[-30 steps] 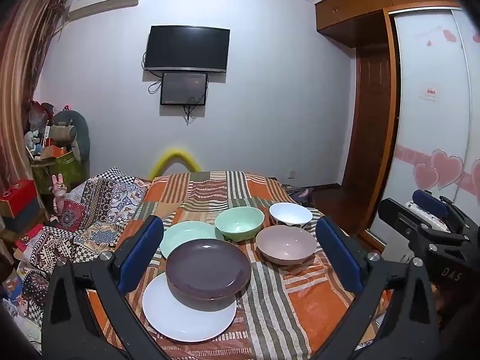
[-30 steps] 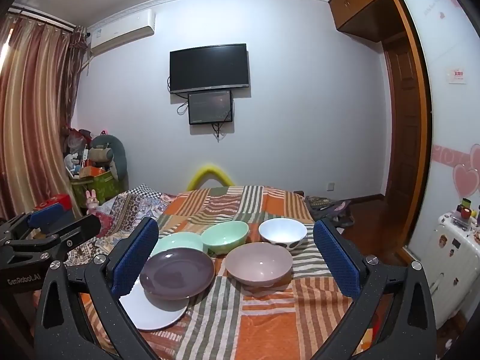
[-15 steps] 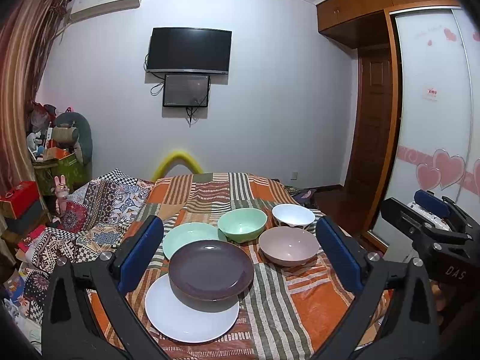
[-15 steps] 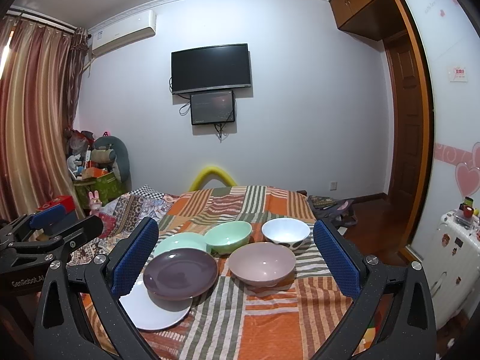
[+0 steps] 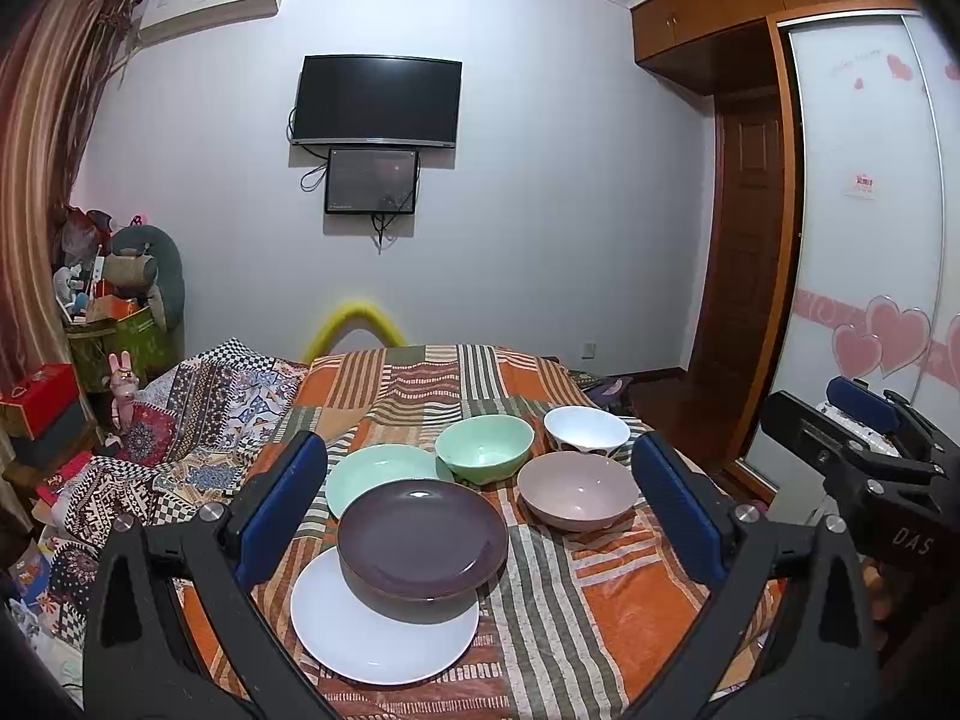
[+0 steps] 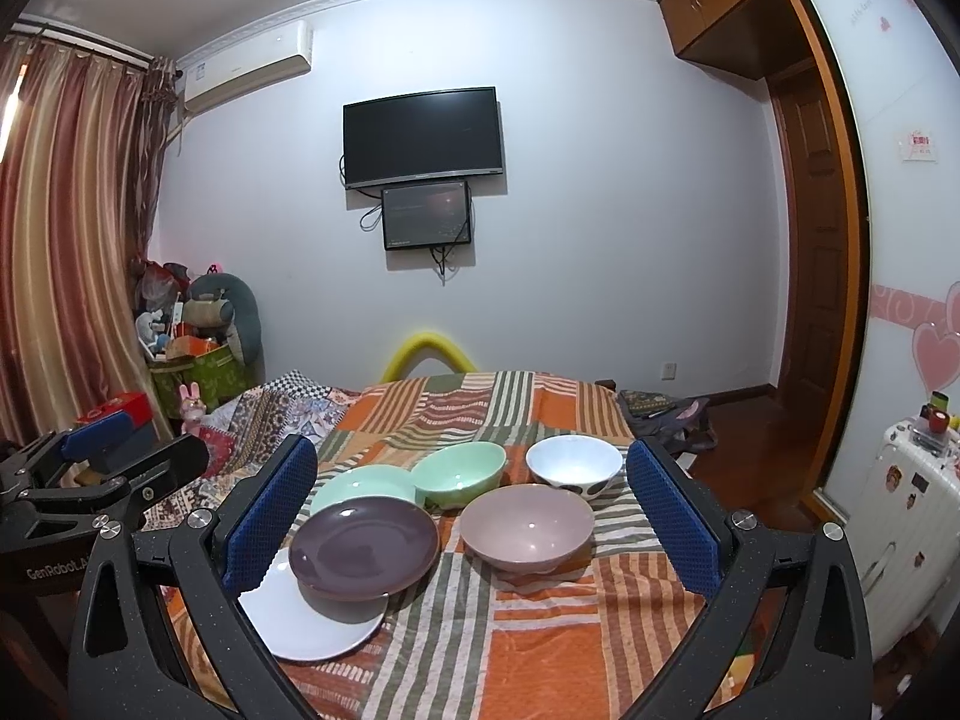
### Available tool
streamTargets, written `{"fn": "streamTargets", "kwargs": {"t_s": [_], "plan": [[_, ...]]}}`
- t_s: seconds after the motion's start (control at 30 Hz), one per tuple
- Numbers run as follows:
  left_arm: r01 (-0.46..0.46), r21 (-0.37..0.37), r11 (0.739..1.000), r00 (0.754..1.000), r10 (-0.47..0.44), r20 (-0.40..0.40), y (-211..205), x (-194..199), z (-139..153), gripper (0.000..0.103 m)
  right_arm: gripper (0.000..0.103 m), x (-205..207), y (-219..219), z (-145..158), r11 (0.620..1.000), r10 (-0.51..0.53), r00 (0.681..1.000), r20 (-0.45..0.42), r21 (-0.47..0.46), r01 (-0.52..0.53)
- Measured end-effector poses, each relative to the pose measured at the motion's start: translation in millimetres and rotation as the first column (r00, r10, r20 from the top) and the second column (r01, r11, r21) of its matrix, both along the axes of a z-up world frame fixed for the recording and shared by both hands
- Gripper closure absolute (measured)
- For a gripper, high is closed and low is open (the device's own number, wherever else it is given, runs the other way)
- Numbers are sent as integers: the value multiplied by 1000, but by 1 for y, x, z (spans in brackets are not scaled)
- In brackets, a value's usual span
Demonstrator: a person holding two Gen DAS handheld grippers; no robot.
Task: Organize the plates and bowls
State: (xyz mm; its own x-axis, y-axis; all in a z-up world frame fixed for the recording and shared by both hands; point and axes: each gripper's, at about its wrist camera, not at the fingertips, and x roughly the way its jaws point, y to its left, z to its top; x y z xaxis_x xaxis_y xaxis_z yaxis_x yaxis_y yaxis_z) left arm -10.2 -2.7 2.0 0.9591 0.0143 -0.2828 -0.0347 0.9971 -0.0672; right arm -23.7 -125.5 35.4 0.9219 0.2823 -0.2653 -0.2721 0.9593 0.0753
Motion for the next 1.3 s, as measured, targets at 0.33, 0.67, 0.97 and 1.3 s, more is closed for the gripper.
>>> {"fn": "streamTargets", "kwargs": {"t_s": [0.33,0.67,0.97,1.3], "plan": [[-2,8,1000,1000,2,-3,-1,1,0,0,0,0,-1,0,1000,1,1000,0,0,-1],[-3,9,1000,1000,3,0,-2,1,0,0,0,2,-1,-1,1000,2,1000,-2,1,-2],[-5,7,1000,1000,5,-2,-2,2,0,0,0,2,0,-2,1000,4,1000,-7,4,-4],[11,-7,1000,1000,-12,-19,6,10,-3,0,0,8,2,-5,1000,7,1000,-23,9,-6]]}}
